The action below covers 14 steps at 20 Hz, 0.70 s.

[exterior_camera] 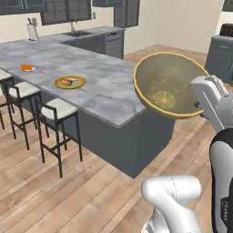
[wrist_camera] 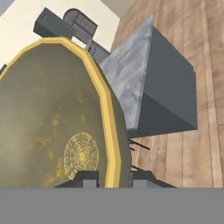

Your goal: Take the smaller bowl and place it next to the appetizer plate on the dining counter , and place the larger bowl next to the plate with cooked food.

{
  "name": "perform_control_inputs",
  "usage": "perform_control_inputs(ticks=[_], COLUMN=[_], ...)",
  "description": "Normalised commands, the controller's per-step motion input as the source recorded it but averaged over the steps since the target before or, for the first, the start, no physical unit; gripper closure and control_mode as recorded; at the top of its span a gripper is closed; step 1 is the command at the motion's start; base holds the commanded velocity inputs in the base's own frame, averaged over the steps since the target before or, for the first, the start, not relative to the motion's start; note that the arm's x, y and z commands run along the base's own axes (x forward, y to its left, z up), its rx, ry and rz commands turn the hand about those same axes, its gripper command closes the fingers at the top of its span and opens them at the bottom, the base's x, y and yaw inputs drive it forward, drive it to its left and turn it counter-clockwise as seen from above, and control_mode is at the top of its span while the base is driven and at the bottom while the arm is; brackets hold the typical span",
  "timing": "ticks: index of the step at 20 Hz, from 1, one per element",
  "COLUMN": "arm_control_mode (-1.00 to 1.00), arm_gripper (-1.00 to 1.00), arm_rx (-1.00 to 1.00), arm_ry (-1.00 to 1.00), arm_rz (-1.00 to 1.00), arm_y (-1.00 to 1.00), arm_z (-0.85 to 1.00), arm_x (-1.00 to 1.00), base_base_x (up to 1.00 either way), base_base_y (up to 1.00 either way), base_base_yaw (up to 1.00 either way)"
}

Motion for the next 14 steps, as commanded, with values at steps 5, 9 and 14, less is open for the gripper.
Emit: perform_control_inputs(ticks=[5,9,14], arm_control_mode=[1.0,1.0,1.0], arm_gripper=[1.0,1.0,1.0], arm_rx=[0.0,0.0,0.0], arm_ry=[0.0,0.0,0.0], arm_rz=[0.0,0.0,0.0], arm_y=[0.0,0.0,0.0], arm_z=[0.0,0.0,0.0], arm_x=[0.0,0.0,0.0], base_base_x=[0.28,0.16,0.11], base_base_y=[0.96,1.0,1.0], base_base_yaw=[-0.66,-0.58,-0.53])
